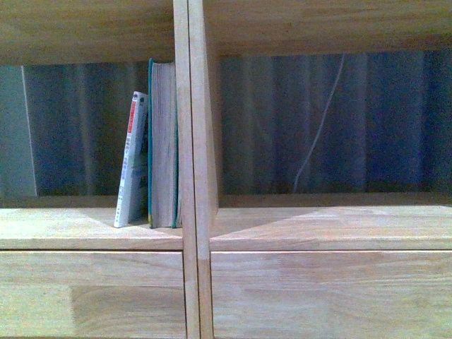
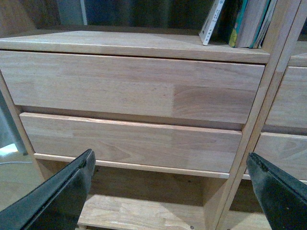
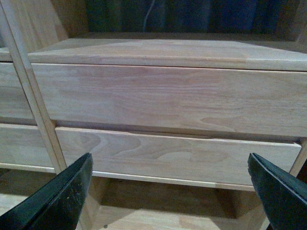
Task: Organize books on shelf
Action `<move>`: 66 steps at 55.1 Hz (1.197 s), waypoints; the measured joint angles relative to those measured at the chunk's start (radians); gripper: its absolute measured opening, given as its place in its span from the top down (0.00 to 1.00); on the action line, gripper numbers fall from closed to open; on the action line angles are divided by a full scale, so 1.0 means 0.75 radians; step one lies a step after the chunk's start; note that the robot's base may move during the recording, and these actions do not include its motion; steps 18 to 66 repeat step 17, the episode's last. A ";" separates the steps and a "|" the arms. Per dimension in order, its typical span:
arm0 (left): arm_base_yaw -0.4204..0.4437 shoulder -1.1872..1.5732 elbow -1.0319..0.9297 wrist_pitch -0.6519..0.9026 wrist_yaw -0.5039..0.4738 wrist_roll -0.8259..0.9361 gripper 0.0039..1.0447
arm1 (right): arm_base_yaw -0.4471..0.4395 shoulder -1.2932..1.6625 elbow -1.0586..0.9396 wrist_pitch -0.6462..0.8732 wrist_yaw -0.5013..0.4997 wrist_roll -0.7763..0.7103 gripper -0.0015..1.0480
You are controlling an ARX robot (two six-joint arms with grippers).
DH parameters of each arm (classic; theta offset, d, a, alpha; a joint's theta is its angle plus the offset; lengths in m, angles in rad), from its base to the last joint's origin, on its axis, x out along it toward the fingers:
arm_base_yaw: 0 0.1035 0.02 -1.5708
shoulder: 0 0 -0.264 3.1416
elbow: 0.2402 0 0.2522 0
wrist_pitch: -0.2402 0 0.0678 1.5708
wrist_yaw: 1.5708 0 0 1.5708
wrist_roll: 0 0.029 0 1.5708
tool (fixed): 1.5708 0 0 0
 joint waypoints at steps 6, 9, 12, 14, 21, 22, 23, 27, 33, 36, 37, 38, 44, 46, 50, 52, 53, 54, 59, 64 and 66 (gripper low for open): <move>0.000 0.000 0.000 0.000 0.000 0.000 0.07 | 0.000 0.000 0.000 0.000 0.001 0.000 0.07; 0.000 0.000 0.000 0.000 0.000 0.000 0.07 | 0.000 0.000 0.000 0.000 0.001 0.000 0.07; 0.000 0.000 0.000 0.000 0.000 0.000 0.07 | 0.000 0.000 0.000 0.000 0.001 0.000 0.07; 0.000 0.000 0.000 0.000 0.000 0.000 0.07 | 0.000 0.000 0.000 0.000 0.001 0.000 0.07; 0.000 0.000 0.000 0.000 0.000 0.000 0.07 | 0.000 0.000 0.000 0.000 0.001 0.000 0.07; 0.000 0.000 0.000 0.000 0.000 0.000 0.07 | 0.000 0.000 0.000 0.000 0.001 0.000 0.07; 0.000 0.000 0.000 0.000 0.000 0.000 0.07 | 0.000 0.000 0.000 0.000 0.001 0.000 0.07; 0.000 0.000 0.000 0.000 0.000 0.000 0.07 | 0.000 0.000 0.000 0.000 0.001 0.000 0.07; 0.000 0.000 0.000 0.000 0.000 0.000 0.07 | 0.000 0.000 0.000 0.000 0.001 0.000 0.07; 0.000 0.000 0.000 0.000 0.000 0.000 0.07 | 0.000 0.000 0.000 0.000 0.001 0.000 0.07; 0.000 0.000 0.000 0.000 0.000 0.000 0.07 | 0.000 0.000 0.000 0.000 0.001 0.000 0.07; 0.000 0.000 0.000 0.000 0.000 0.000 0.07 | 0.000 0.000 0.000 0.000 0.001 0.000 0.07; 0.000 0.000 0.000 0.000 0.000 0.000 0.07 | 0.000 0.000 0.000 0.000 0.001 0.000 0.07; 0.000 0.000 0.000 0.000 0.000 0.000 0.07 | 0.000 0.000 0.000 0.000 0.001 0.000 0.07; 0.000 0.000 0.000 0.000 0.000 0.000 0.07 | 0.000 0.000 0.000 0.000 0.001 0.000 0.07; 0.000 0.000 0.000 0.000 0.000 0.000 0.07 | 0.000 0.000 0.000 0.000 0.001 0.000 0.07; 0.000 0.000 0.000 0.000 0.000 0.000 0.07 | 0.000 0.000 0.000 0.000 0.001 0.000 0.07; 0.000 0.000 0.000 0.000 0.000 0.000 0.07 | 0.000 0.000 0.000 0.000 0.001 0.000 0.07; 0.000 0.000 0.000 0.000 0.000 0.000 0.07 | 0.000 0.000 0.000 0.000 0.001 0.000 0.07; 0.000 0.000 0.000 0.000 0.000 0.000 0.07 | 0.000 0.000 0.000 0.000 0.001 0.000 0.07; 0.000 0.000 0.000 0.000 0.000 0.000 0.07 | 0.000 0.000 0.000 0.000 0.001 0.000 0.07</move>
